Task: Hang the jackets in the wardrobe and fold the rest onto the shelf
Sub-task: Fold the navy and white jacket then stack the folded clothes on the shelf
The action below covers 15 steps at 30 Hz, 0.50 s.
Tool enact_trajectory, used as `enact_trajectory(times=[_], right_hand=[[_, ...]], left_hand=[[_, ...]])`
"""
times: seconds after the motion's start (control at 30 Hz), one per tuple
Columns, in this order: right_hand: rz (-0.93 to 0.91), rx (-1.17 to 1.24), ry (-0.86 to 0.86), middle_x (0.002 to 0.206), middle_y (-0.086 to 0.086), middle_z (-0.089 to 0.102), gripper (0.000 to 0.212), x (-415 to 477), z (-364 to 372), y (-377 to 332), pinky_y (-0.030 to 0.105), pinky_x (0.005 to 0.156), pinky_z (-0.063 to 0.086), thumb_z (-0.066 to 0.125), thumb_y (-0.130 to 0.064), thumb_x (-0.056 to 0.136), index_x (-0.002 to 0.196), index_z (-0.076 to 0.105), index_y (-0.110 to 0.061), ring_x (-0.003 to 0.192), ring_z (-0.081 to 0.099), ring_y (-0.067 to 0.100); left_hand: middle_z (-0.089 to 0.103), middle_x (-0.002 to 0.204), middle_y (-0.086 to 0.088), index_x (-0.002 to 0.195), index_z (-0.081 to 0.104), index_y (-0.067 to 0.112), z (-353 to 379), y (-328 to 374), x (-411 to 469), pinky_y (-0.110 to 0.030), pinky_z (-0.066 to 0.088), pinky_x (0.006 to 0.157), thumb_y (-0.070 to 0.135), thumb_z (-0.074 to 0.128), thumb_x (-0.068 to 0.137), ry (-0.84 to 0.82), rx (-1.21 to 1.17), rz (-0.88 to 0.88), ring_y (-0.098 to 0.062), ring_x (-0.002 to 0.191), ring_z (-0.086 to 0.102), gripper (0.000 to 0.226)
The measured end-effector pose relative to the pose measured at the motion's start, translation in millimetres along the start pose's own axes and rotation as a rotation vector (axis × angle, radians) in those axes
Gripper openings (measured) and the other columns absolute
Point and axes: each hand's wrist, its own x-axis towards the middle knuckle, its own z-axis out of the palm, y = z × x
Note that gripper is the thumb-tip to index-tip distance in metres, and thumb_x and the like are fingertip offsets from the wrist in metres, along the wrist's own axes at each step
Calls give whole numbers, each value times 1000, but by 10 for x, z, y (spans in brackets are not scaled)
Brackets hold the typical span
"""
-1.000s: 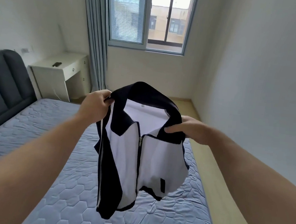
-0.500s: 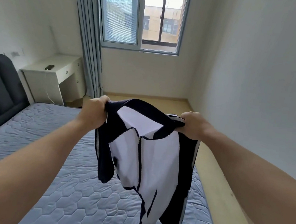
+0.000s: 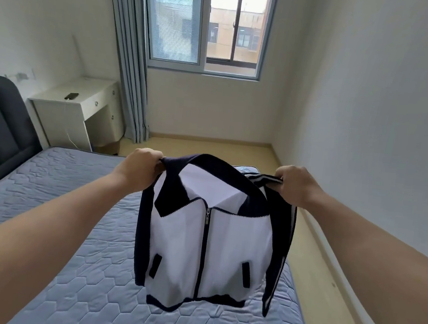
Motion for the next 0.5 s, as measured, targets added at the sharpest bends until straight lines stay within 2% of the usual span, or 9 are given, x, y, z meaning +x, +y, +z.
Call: enact_trajectory(times=[0.07, 0.13, 0.2, 0.23, 0.3, 0.37, 0.4, 0.47, 0.5], right_hand=[[63, -20, -19, 81, 2, 62, 32, -9, 14, 45, 33, 67, 48, 65, -37, 94, 67, 57, -22, 76, 56, 26], [118, 0, -8, 86, 8, 68, 24, -18, 91, 87, 38, 71, 57, 59, -27, 94, 71, 58, -22, 73, 63, 27], [157, 177, 32, 83, 10, 69, 17, -19, 183, 110, 41, 66, 61, 54, -19, 95, 79, 59, -20, 60, 70, 26], [171, 257, 49, 83, 8, 68, 16, -12, 222, 114, 42, 65, 61, 54, -21, 96, 80, 59, -21, 60, 71, 27], [159, 293, 80, 81, 1, 63, 20, -3, 291, 143, 40, 70, 57, 58, -31, 96, 77, 55, -25, 76, 69, 31], [156, 241, 80, 77, -5, 57, 27, -37, 349, 204, 33, 71, 45, 57, -39, 96, 73, 50, -27, 85, 61, 32], [164, 223, 69, 76, -5, 56, 29, -71, 371, 237, 32, 70, 41, 56, -40, 96, 72, 49, -26, 85, 59, 32], [180, 202, 19, 75, -2, 58, 31, -132, 423, 315, 32, 68, 41, 56, -42, 97, 72, 51, -24, 84, 59, 31], [187, 187, -15, 74, -2, 58, 34, -164, 454, 343, 32, 67, 42, 56, -45, 98, 71, 53, -23, 82, 59, 30]], left_hand=[[65, 86, -17, 85, 59, 1, 2, 48, 15, -41, 52, 64, 23, 57, 102, -93, -121, -191, -39, 80, 65, 27], [63, 90, -18, 90, 58, 0, 39, 72, -3, -46, 61, 59, 27, 56, 103, -165, -461, -403, -38, 81, 69, 31], [63, 100, -20, 101, 59, -3, 91, 127, -49, -56, 62, 66, 32, 52, 105, -196, -761, -548, -42, 92, 68, 36], [65, 103, -19, 105, 60, 0, 121, 146, -77, -57, 62, 69, 40, 50, 105, -209, -846, -589, -40, 93, 68, 41], [68, 101, -15, 108, 63, 6, 196, 173, -139, -55, 62, 73, 54, 48, 102, -210, -903, -612, -34, 91, 69, 51], [67, 94, -18, 104, 62, 0, 269, 158, -199, -56, 60, 77, 53, 51, 100, -176, -776, -552, -38, 88, 67, 54], [66, 88, -19, 95, 61, -1, 305, 111, -227, -54, 59, 77, 49, 48, 100, -158, -603, -476, -38, 85, 66, 52], [61, 78, -14, 77, 55, 8, 367, 33, -303, -43, 47, 69, 46, 38, 104, -150, -217, -312, -36, 78, 60, 49], [58, 75, -10, 73, 51, 13, 402, 11, -347, -40, 41, 65, 48, 33, 104, -157, -99, -264, -34, 75, 56, 50]])
